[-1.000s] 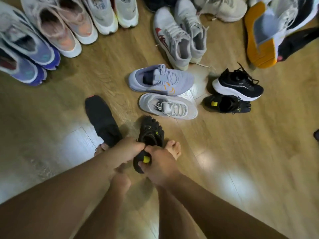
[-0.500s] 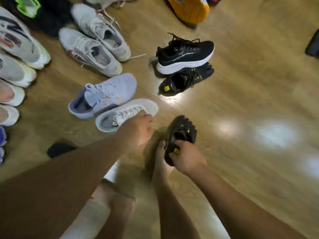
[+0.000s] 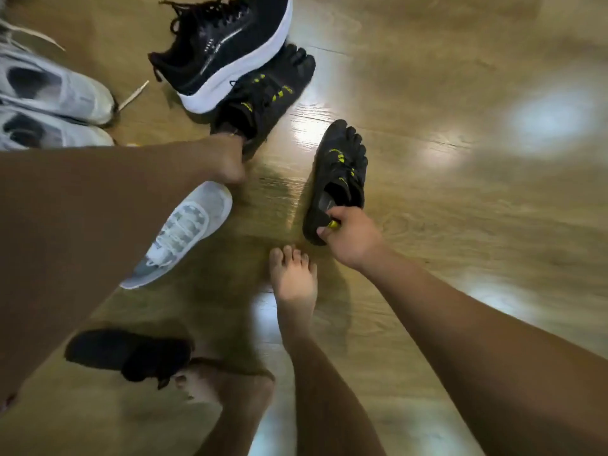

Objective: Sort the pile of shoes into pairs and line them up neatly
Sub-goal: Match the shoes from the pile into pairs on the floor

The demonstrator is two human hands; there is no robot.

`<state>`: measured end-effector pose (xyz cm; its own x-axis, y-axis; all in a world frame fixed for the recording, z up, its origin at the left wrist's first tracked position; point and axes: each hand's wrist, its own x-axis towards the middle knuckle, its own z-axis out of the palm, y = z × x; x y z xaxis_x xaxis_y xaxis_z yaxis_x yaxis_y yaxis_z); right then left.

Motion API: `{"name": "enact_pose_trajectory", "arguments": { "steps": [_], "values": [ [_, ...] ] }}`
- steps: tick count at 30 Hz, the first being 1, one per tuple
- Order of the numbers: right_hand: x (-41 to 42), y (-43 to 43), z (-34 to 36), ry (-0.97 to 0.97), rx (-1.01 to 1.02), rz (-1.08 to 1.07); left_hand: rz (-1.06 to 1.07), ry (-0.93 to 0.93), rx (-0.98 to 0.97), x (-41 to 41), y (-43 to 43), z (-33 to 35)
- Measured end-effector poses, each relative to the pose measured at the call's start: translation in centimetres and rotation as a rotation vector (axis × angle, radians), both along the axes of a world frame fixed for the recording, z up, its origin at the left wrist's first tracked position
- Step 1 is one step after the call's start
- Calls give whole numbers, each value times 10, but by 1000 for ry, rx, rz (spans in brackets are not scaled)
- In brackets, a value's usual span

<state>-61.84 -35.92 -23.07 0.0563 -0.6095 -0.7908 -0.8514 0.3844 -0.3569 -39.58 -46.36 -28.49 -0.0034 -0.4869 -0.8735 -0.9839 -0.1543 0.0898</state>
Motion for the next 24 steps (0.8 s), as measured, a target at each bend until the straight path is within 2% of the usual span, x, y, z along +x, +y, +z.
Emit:
{"name": "enact_pose_trajectory", "arguments": {
  "steps": [2, 3, 6, 8, 10, 15, 19, 24],
  "values": [
    [4, -11, 9, 25, -24, -10, 64, -2, 140, 0, 9, 8],
    [8, -16, 16, 37, -58, 7, 137, 38, 144, -2, 17, 14],
    [29, -28, 47, 50, -200, 126, 378, 307, -94, -9, 47, 37],
    [53, -29, 70, 68, -281, 265, 555, 475, -171, -5, 70, 56],
    [84, -22, 92, 86, -358, 408, 712, 519, -215, 14, 99, 72],
    [157, 17, 128, 63, -463, 719, 967, 391, -420, 63, 171, 115],
    [230, 52, 134, 46, -503, 896, 1063, 246, -566, 128, 226, 130],
    [310, 106, 124, -111, -501, 1150, 1274, 117, -565, 197, 309, 139]
  ]
}}
